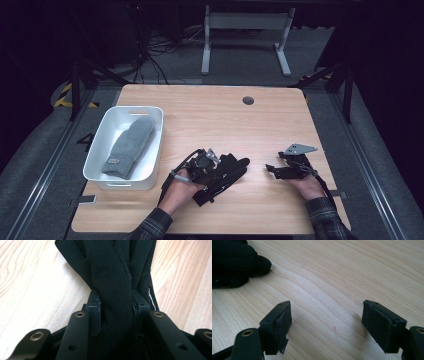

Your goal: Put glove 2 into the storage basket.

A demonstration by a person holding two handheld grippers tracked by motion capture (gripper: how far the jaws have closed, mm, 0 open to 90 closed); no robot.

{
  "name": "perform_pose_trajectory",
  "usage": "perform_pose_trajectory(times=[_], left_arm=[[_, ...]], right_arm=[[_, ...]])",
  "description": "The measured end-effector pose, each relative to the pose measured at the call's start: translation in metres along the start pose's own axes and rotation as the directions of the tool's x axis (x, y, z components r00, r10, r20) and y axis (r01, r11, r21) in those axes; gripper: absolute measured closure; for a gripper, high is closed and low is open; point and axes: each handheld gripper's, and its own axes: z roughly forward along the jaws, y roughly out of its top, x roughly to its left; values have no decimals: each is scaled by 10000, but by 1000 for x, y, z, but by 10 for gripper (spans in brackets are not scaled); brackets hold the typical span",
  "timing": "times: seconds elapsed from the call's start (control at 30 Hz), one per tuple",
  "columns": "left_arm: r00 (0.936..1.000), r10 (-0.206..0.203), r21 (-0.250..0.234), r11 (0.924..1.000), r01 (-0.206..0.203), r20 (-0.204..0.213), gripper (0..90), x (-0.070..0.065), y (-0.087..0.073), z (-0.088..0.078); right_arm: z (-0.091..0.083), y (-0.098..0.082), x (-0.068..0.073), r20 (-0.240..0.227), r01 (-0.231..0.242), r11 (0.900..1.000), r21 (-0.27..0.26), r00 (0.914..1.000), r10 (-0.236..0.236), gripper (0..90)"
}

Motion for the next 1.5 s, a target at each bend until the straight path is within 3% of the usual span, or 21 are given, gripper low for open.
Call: perform_pose_trajectory(times=[0.4,0.63,1.13,1.17,1.33,1.5], left_arm=[[9989,-389,-429,9983,400,270,702,2,2,-15],[9975,-600,-791,9949,627,363,704,5,4,-35],[9952,-974,-1375,9857,979,101,703,19,12,-88],[9952,-978,-1410,9853,959,-64,703,22,14,-99],[9934,-1102,-1415,9844,1048,-307,703,29,16,-121],[9884,-1385,-1606,9788,1270,-627,703,41,13,-147]], right_arm=[[0,0,0,-2,3,10000,1,10000,-3,244],[0,0,0,5,7,10000,-1,10000,-7,244],[0,0,0,14,-4,10000,2,10000,4,241],[0,0,0,10,-3,10000,5,10000,3,241],[0,0,0,13,-6,10000,7,10000,5,240],[0,0,0,13,-8,10000,6,10000,8,240]])
